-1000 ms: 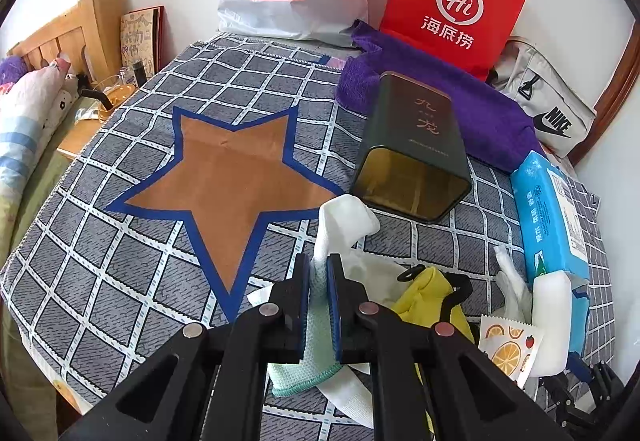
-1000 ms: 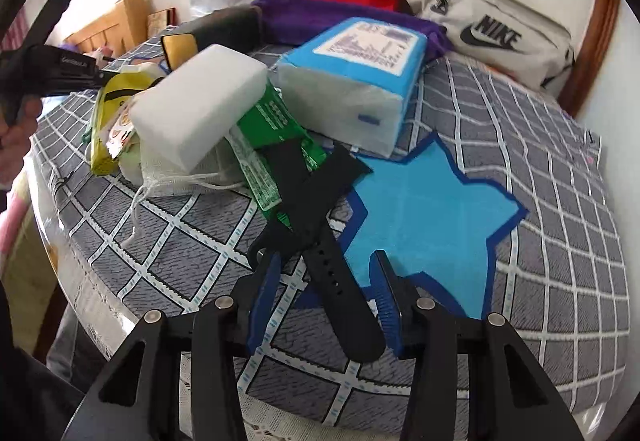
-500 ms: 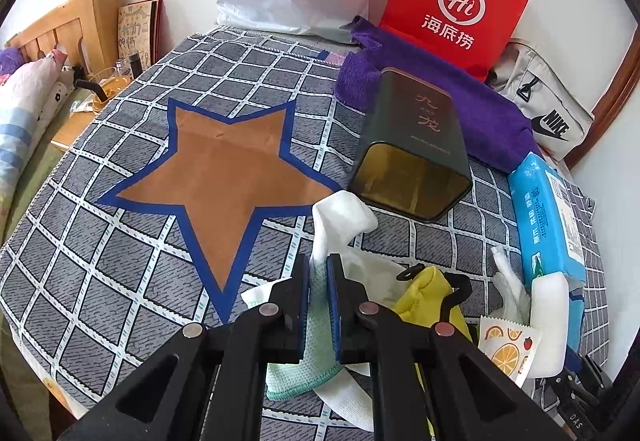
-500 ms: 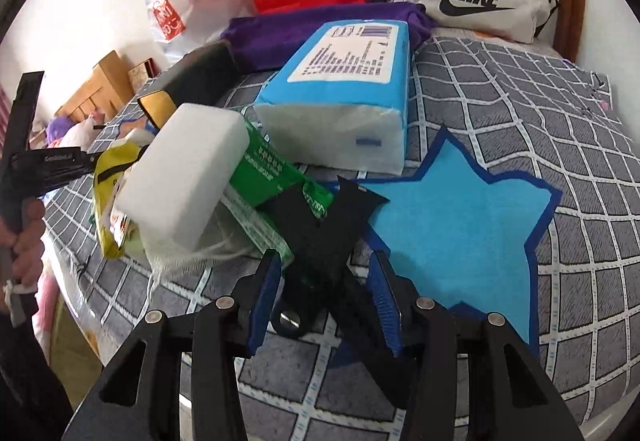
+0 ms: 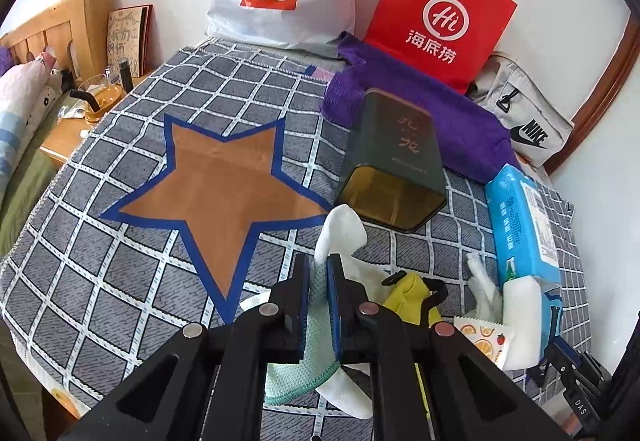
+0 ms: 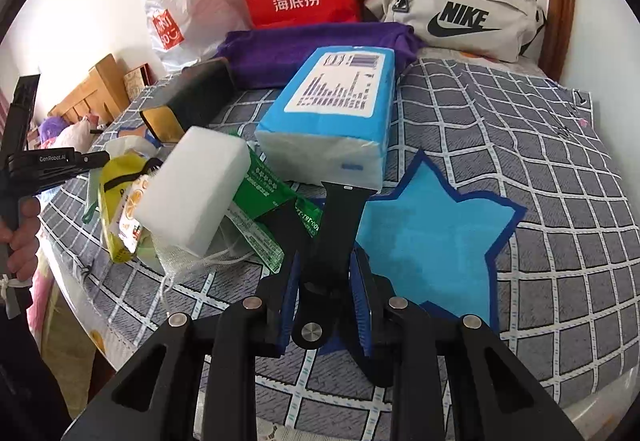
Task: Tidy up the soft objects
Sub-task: 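Lift the glove with the left tool while the right tool carries the strap toward the purple towel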
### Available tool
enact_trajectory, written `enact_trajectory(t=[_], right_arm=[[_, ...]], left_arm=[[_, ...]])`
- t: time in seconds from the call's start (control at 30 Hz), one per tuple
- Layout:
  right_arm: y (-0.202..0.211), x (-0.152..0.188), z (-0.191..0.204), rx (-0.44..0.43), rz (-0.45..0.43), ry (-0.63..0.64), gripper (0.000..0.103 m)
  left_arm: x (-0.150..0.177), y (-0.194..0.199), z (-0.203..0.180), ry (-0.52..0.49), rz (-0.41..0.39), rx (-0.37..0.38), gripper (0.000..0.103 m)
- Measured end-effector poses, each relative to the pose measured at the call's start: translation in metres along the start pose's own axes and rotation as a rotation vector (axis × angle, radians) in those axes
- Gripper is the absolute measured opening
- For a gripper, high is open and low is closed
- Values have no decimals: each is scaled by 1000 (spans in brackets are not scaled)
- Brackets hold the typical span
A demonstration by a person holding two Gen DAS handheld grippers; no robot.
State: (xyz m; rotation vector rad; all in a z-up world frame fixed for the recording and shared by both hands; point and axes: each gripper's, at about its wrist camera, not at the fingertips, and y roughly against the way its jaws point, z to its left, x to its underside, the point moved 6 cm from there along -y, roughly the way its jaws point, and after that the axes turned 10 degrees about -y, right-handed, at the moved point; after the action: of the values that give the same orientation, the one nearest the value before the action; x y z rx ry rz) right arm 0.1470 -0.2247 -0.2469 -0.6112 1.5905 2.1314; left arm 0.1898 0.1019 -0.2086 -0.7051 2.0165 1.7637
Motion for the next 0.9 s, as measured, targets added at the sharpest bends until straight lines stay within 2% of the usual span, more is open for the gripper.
enact_trajectory(t=[0.6,0.9], right_arm=[[42,-33,15,-36,-73,-2,26],[54,-52,25,-48,-99,20,26]], left_arm=[[-40,54,-9,-10,-79,75,8],[-69,87,-26,-41,-152,94,8]])
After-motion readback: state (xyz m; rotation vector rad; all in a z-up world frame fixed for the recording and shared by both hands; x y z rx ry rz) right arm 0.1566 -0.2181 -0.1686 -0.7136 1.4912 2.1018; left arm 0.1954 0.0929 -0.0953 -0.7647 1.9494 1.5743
